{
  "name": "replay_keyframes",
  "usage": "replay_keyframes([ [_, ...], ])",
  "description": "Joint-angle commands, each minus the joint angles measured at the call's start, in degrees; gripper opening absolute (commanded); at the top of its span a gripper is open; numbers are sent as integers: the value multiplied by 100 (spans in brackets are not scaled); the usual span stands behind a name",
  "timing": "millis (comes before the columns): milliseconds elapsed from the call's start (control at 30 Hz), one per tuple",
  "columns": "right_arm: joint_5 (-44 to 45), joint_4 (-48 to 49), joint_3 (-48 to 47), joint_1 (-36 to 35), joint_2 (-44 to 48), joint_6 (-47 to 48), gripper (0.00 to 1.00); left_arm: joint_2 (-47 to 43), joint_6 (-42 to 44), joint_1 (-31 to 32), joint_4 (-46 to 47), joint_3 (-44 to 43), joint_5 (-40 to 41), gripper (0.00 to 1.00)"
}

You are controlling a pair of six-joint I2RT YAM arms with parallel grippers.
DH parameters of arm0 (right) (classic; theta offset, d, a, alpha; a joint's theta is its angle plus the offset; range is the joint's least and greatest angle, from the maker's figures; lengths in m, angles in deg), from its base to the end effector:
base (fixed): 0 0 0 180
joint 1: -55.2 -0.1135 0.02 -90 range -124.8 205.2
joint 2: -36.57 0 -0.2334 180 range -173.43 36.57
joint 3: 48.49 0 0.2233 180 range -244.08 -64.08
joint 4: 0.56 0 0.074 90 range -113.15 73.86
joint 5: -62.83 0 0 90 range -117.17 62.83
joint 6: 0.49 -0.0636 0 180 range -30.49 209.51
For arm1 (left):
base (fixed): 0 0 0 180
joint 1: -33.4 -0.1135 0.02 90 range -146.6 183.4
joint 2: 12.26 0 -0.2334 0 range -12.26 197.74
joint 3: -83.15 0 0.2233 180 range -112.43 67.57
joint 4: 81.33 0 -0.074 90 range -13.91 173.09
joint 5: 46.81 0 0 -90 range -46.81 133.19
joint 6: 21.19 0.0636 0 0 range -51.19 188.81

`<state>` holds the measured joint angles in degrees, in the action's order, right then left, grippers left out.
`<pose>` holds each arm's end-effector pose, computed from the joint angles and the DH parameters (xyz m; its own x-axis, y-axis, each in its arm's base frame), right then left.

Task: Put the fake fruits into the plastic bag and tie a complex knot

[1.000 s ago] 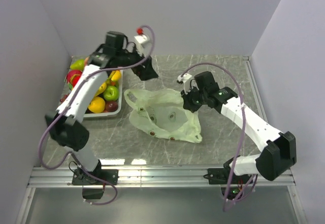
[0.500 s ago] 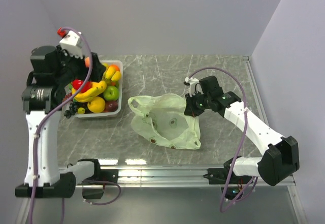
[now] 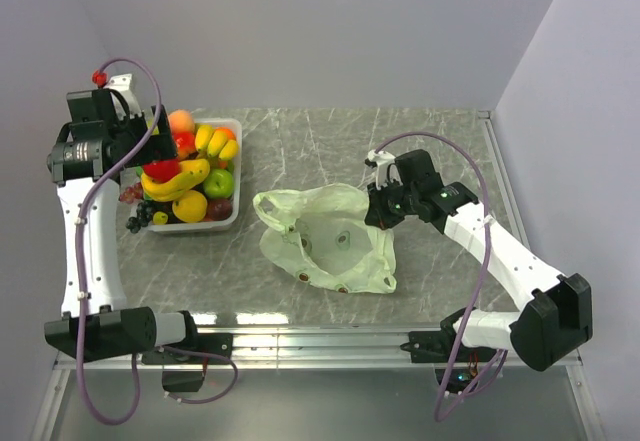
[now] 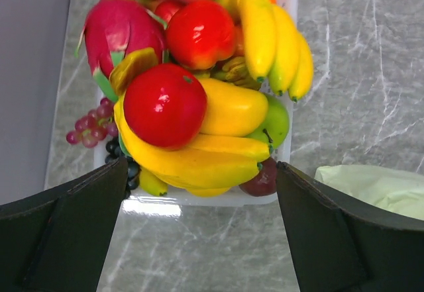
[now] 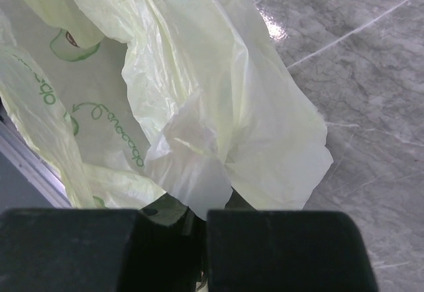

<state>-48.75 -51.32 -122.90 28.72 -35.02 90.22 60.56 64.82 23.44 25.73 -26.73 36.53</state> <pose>0.2210 0.1362 0.2471 -0.6566 -0.3400 -0.6732 -0.6434 0.7183 0.2647 0.2380 0.0343 0.3907 -0.5703 -0.1703 -0.8036 -0.1192 0.9851 -0.1242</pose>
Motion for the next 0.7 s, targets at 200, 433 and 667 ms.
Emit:
replay_keyframes([
  [200, 75, 213, -155, -15, 225, -273, 0, 66, -796, -41, 199, 122, 1034, 99],
  [433, 84, 196, -155, -15, 172, -247, 0, 338, -1209, -41, 541, 456, 1342, 99],
  [667, 58, 248, 55, -24, 154, -220, 0, 347, -1534, -33, 876, 833, 1377, 99],
])
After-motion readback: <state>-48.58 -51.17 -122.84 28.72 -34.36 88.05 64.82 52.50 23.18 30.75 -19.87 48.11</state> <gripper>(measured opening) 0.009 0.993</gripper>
